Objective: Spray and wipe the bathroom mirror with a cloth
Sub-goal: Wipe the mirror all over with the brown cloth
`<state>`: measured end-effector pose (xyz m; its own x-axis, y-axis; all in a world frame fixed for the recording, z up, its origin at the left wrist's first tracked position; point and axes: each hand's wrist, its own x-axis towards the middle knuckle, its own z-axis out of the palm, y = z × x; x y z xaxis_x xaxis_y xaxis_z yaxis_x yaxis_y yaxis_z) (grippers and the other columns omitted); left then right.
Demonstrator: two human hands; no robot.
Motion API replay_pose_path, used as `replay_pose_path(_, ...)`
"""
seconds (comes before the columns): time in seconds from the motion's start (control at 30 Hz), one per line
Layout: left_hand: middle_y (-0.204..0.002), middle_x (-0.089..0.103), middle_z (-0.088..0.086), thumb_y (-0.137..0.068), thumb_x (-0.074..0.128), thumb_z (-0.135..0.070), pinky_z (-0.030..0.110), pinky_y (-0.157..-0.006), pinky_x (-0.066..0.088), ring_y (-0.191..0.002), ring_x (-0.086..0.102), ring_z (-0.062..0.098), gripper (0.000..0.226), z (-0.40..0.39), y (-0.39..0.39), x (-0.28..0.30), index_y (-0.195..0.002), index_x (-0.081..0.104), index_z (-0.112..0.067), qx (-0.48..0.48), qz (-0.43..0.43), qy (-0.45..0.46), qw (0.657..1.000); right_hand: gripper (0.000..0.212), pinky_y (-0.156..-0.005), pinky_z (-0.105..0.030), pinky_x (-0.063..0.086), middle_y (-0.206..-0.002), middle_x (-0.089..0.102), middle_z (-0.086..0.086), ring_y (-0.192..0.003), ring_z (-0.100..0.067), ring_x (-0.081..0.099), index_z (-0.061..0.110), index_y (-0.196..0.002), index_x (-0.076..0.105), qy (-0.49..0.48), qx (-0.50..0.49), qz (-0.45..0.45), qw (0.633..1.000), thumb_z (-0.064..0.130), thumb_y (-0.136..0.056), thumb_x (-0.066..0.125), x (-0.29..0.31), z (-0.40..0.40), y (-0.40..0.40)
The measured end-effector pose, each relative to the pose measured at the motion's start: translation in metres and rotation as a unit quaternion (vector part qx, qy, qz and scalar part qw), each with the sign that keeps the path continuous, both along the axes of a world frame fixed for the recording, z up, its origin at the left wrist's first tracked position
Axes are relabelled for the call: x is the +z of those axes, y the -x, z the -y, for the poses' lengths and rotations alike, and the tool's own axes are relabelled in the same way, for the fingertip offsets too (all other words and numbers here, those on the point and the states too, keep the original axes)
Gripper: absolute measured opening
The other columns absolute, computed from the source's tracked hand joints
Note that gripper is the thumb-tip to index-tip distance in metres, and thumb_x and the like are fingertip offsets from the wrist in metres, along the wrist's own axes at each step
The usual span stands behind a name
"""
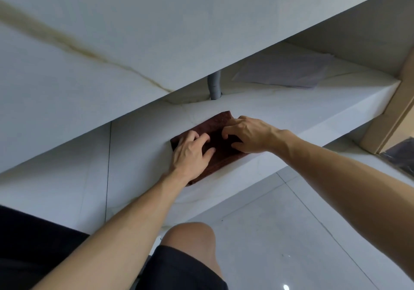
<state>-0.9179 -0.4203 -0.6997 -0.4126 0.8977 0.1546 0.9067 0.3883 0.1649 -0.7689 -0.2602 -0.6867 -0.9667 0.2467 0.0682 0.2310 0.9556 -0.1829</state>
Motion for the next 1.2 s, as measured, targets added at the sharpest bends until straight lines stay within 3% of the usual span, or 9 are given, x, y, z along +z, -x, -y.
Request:
replay_pose_path(0.13,-0.115,0.05,-0.002,-0.087,0.056,-0.061,0.039,-0.086,0.049,-0.108,0.055,0.026,0.048,0.012,-0.008,0.002,-0.122,0.057,-0.028,-0.003,0.01,0.02,1.0,0.037,-0.087,-0.038,0.05,-0.125,0.055,0.001,-0.11,-0.025,0.052,0.027,-0.124,0.057,0.004,0.019,0.018,1.0,0.044,-0.091,0.062,0.0,0.005,-0.009)
replay_pose_path(0.27,-0.116,0.047,-0.002,-0.074,0.05,-0.081,0.039,-0.087,0.049,-0.108,0.054,0.026,0.072,0.024,-0.017,0.008,-0.125,0.053,-0.03,-0.019,0.0,0.06,0.998,0.067,-0.089,-0.038,0.051,-0.123,0.052,0.004,-0.109,-0.022,0.05,0.029,-0.128,0.052,-0.015,0.037,0.05,0.998,0.069,-0.076,0.069,0.006,0.015,-0.019)
replay_pose_path(0.37,-0.117,0.044,-0.002,-0.061,0.047,-0.091,0.039,-0.091,0.049,-0.109,0.052,0.026,0.091,0.03,-0.023,0.014,-0.129,0.047,-0.03,-0.027,0.0,0.105,0.994,0.086,-0.089,-0.039,0.054,-0.128,0.046,0.002,-0.113,-0.023,0.048,0.029,-0.138,0.044,-0.091,0.024,0.081,0.992,0.064,-0.068,0.079,0.002,0.029,-0.024)
replay_pose_path(0.5,-0.121,0.038,0.003,-0.055,0.061,-0.087,0.046,-0.099,0.044,-0.114,0.046,0.032,0.097,0.036,-0.042,0.015,-0.129,0.04,-0.028,-0.022,-0.017,0.151,0.988,0.059,-0.078,-0.039,0.055,-0.12,0.051,-0.001,-0.109,-0.028,0.052,0.028,-0.131,0.049,-0.125,0.013,0.02,0.992,0.031,-0.078,0.076,-0.008,0.043,-0.026)
replay_pose_path(0.63,-0.126,0.035,0.008,-0.057,0.067,-0.082,0.053,-0.104,0.038,-0.121,0.041,0.035,0.099,0.036,-0.062,0.014,-0.13,0.037,-0.023,0.004,-0.043,0.182,0.982,0.033,-0.07,-0.031,0.044,-0.118,0.056,0.002,-0.107,-0.024,0.055,0.028,-0.124,0.056,-0.071,0.03,0.005,0.997,0.034,-0.092,0.061,0.004,0.038,-0.033)
replay_pose_path(0.8,-0.123,0.036,0.009,-0.079,0.067,-0.047,0.059,-0.103,0.039,-0.122,0.046,0.035,0.064,0.037,-0.07,0.012,-0.129,0.039,-0.018,0.027,-0.051,0.157,0.986,0.021,-0.068,-0.034,0.043,-0.111,0.065,0.0,-0.101,-0.026,0.062,0.022,-0.118,0.061,-0.053,0.01,0.006,0.999,0.031,-0.103,0.049,0.013,0.036,-0.035)
replay_pose_path(0.9,-0.12,0.042,0.009,-0.083,0.062,-0.027,0.054,-0.095,0.047,-0.113,0.053,0.034,0.041,0.04,-0.064,0.019,-0.119,0.047,-0.015,0.03,-0.047,0.103,0.993,0.019,-0.071,-0.042,0.054,-0.101,0.068,-0.004,-0.093,-0.029,0.064,0.02,-0.113,0.061,-0.043,-0.015,-0.011,0.999,0.029,-0.104,0.048,0.016,0.033,-0.041)
replay_pose_path(1.03,-0.115,0.053,0.009,-0.089,0.056,-0.014,0.043,-0.082,0.052,-0.108,0.057,0.031,0.025,0.032,-0.069,0.026,-0.114,0.055,-0.012,0.012,-0.047,0.044,0.998,0.02,-0.072,-0.047,0.056,-0.094,0.071,-0.008,-0.086,-0.032,0.066,0.016,-0.114,0.065,-0.029,-0.036,-0.044,0.998,0.027,-0.103,0.053,0.021,0.024,-0.055)
replay_pose_path(1.2,-0.104,0.061,0.008,-0.091,0.051,-0.006,0.041,-0.072,0.05,-0.1,0.062,0.031,0.014,-0.007,-0.102,0.033,-0.102,0.057,-0.011,-0.02,-0.046,0.017,0.999,0.026,-0.075,-0.046,0.056,-0.097,0.075,-0.008,-0.085,-0.032,0.07,0.014,-0.123,0.068,-0.009,-0.077,-0.08,0.994,0.024,-0.1,0.06,0.021,0.001,-0.098)
